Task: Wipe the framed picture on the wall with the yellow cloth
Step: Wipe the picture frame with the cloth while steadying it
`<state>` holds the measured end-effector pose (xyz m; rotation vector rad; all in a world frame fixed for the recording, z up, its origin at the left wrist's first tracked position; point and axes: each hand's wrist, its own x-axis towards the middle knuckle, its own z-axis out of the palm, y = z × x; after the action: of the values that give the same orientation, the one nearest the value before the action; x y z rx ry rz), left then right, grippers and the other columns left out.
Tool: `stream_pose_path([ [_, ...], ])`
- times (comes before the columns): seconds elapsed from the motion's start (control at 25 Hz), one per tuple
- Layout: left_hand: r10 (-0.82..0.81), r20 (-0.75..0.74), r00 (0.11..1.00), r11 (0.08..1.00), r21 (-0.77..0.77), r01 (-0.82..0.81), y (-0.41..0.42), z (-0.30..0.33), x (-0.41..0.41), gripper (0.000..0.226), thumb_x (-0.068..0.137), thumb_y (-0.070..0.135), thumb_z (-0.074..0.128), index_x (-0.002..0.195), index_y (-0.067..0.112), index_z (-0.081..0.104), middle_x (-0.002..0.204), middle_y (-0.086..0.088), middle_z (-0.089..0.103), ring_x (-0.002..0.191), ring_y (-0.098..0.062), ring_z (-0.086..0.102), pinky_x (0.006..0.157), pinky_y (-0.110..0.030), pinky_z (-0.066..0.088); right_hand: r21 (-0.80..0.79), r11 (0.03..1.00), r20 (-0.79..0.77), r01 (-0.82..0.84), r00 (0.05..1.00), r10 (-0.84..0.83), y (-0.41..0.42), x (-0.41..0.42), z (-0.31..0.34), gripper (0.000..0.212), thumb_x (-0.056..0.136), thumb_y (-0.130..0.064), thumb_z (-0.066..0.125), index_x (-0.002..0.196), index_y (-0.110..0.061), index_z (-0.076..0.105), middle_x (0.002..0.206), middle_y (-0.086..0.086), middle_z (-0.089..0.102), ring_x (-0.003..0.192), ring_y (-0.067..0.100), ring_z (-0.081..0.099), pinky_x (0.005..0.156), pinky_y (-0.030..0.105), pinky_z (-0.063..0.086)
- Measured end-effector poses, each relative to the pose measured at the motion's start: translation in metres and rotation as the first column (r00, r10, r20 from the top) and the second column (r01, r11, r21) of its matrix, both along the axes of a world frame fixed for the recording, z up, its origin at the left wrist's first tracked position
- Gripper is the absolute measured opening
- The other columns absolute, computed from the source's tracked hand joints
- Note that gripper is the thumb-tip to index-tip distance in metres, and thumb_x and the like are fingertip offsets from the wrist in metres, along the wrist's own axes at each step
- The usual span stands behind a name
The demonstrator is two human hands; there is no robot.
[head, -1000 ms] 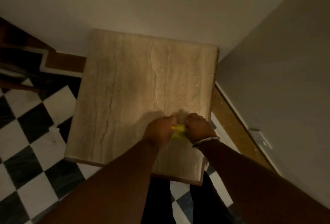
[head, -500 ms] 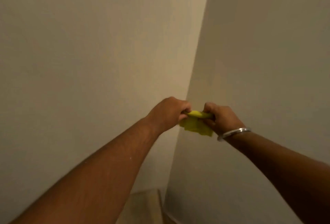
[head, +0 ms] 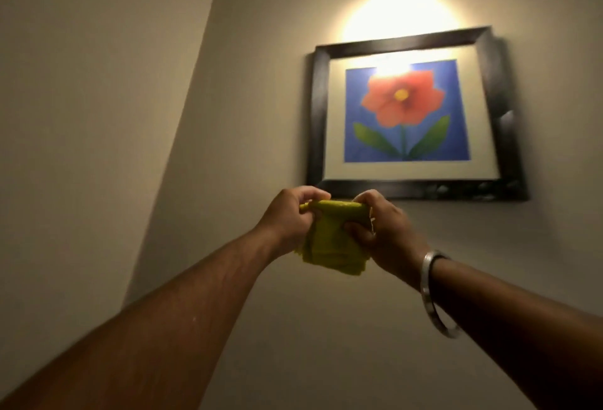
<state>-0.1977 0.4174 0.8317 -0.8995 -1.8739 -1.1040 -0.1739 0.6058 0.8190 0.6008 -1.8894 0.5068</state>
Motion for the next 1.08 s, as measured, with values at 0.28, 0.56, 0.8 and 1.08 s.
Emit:
stream_pose_path([
  [0.28, -0.052, -0.217, 0.975, 0.995, 0.075, 0.070, 0.119, 0.082, -0.007, 0.019, 0.079, 0.006, 0.075, 0.096, 0.014, 0.071, 0.092, -0.013, 0.073, 0.083, -0.026, 0.068, 0.078, -0.042, 0.060, -0.037, 0.987, -0.369, 0.158, 0.916, -0.161, 0.115, 0.009, 0.072, 0.038, 0.078, -0.009, 0.067, 0.113, -0.015, 0.052, 0.108, 0.016, 0.049, 0.087, 0.034, 0.057, 0.072, 0.036, 0.048],
  [0.56, 0.285, -0.517, 0.807, 0.945, 0.012, -0.326, 0.156, 0.085, -0.061, 0.030, 0.084, 0.042, 0.067, 0.110, 0.029, 0.070, 0.110, 0.003, 0.076, 0.106, -0.025, 0.066, 0.093, -0.045, 0.048, -0.107, 0.916, -0.302, 0.387, 0.865, -0.401, 0.144, -0.029, 0.087, 0.029, 0.080, -0.018, 0.068, 0.106, -0.026, 0.060, 0.105, 0.011, 0.049, 0.094, 0.034, 0.053, 0.077, 0.044, 0.053],
  [0.8, 0.628, -0.620, 0.470, 0.718, 0.231, -0.656, 0.093, 0.083, -0.118, 0.069, 0.089, 0.060, 0.033, 0.150, 0.027, 0.033, 0.156, -0.013, 0.037, 0.143, -0.035, 0.034, 0.118, -0.053, 0.019, 0.184, 0.735, -0.508, 0.653, 0.704, -0.497, 0.135, -0.046, 0.068, 0.041, 0.086, -0.016, 0.049, 0.125, -0.025, 0.058, 0.137, 0.010, 0.055, 0.119, 0.037, 0.053, 0.092, 0.049, 0.045],
  [1.08, 0.607, -0.640, 0.472, 0.726, 0.204, -0.656, 0.082, 0.086, -0.145, 0.077, 0.084, 0.061, 0.027, 0.154, 0.034, 0.008, 0.165, -0.012, 0.010, 0.152, -0.032, 0.009, 0.123, -0.048, 0.006, -0.127, 0.832, -0.337, 0.540, 0.765, -0.548, 0.093, -0.072, 0.060, 0.057, 0.081, -0.068, 0.037, 0.125, -0.032, 0.044, 0.155, 0.006, 0.035, 0.142, 0.036, 0.028, 0.110, 0.054, 0.031],
])
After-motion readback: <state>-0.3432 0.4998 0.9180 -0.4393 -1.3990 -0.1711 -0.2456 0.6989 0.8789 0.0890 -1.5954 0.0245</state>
